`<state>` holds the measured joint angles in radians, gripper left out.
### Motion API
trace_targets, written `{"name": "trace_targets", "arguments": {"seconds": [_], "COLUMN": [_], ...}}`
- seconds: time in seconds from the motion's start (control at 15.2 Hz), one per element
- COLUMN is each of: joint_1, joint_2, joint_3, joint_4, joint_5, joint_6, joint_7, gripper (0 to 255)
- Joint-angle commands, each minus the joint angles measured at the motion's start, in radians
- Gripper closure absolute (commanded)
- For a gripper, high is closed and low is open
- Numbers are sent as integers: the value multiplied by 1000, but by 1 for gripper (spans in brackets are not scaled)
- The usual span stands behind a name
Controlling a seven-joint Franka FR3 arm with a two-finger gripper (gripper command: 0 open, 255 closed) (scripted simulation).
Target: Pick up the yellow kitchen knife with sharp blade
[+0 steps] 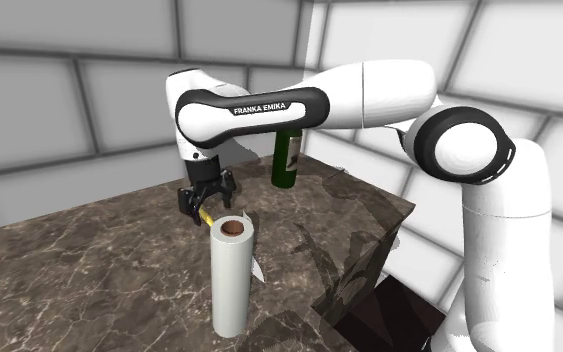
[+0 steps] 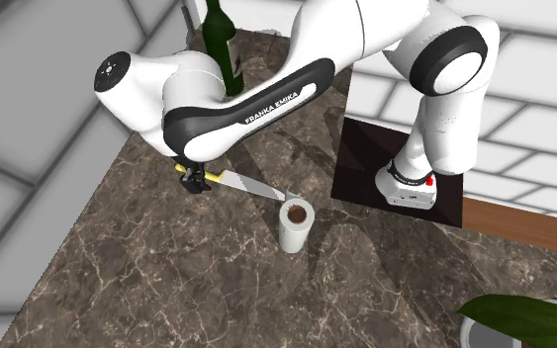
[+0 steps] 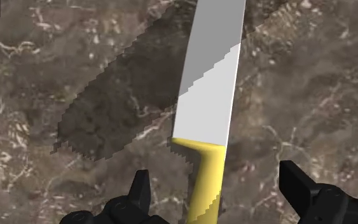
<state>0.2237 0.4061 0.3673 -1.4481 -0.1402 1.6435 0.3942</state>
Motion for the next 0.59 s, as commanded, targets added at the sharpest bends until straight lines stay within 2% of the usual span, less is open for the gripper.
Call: {"name": "trace_targets", "arguments": {"seconds": [0.0,0.26,0.33,0.53], "joint_1": [0,-1,0,-1], "joint_2": [6,11,14,14], "joint_3": [-1,-2,-2,-3], "joint_4": [-17,-45,-41,-41], "joint_5": [-2,-4,-5,-5], "joint_6": [23,55,54,54], "joint_7": [3,4,4,4], "gripper": [0,0,255,255]}}
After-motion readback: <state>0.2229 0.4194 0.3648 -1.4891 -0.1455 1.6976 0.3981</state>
